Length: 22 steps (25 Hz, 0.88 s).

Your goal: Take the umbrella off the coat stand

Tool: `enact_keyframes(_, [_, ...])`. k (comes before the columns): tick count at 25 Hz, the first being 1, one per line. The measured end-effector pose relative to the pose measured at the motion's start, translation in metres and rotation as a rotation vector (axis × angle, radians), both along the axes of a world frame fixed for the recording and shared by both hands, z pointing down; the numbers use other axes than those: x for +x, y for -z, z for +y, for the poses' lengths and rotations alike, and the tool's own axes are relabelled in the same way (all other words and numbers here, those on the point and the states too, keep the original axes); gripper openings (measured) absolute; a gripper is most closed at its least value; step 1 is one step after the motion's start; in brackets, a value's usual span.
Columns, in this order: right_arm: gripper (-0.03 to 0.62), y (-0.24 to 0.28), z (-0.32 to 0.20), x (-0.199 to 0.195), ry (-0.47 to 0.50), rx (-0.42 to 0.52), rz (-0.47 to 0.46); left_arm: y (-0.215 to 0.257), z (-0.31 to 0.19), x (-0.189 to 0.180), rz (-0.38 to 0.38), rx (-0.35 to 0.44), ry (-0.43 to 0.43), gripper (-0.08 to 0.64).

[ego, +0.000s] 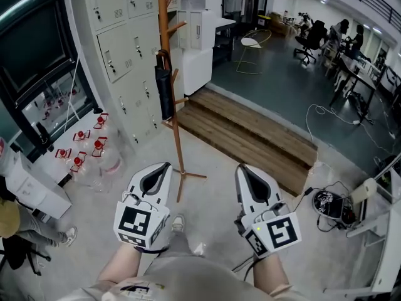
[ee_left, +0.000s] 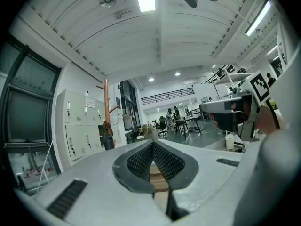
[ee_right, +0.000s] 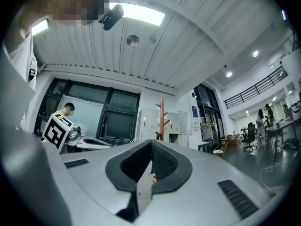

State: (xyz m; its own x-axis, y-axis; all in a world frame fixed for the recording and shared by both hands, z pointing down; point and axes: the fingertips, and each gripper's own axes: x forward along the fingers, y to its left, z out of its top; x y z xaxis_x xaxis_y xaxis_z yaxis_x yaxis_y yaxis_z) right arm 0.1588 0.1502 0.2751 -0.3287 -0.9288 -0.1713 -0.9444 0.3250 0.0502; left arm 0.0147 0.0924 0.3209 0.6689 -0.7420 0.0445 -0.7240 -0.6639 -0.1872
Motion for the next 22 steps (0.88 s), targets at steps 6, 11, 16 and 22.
enact_keyframes(6, [0.008,-0.006,-0.022,-0.024,0.057,-0.023,0.024,-0.001,-0.017,-0.017,0.012,0.005,0.023,0.006])
enact_keyframes(11, [0.008,-0.009,-0.045,-0.036,0.068,-0.038,0.045,-0.001,-0.039,-0.020,0.020,0.004,0.018,0.006])
enact_keyframes(16, [0.008,-0.018,-0.077,-0.041,0.066,-0.063,0.056,-0.012,-0.070,-0.024,0.030,-0.023,0.026,0.006])
enact_keyframes(22, [0.008,-0.026,-0.126,-0.052,0.072,-0.087,0.065,-0.019,-0.119,-0.030,0.047,-0.039,0.026,0.006])
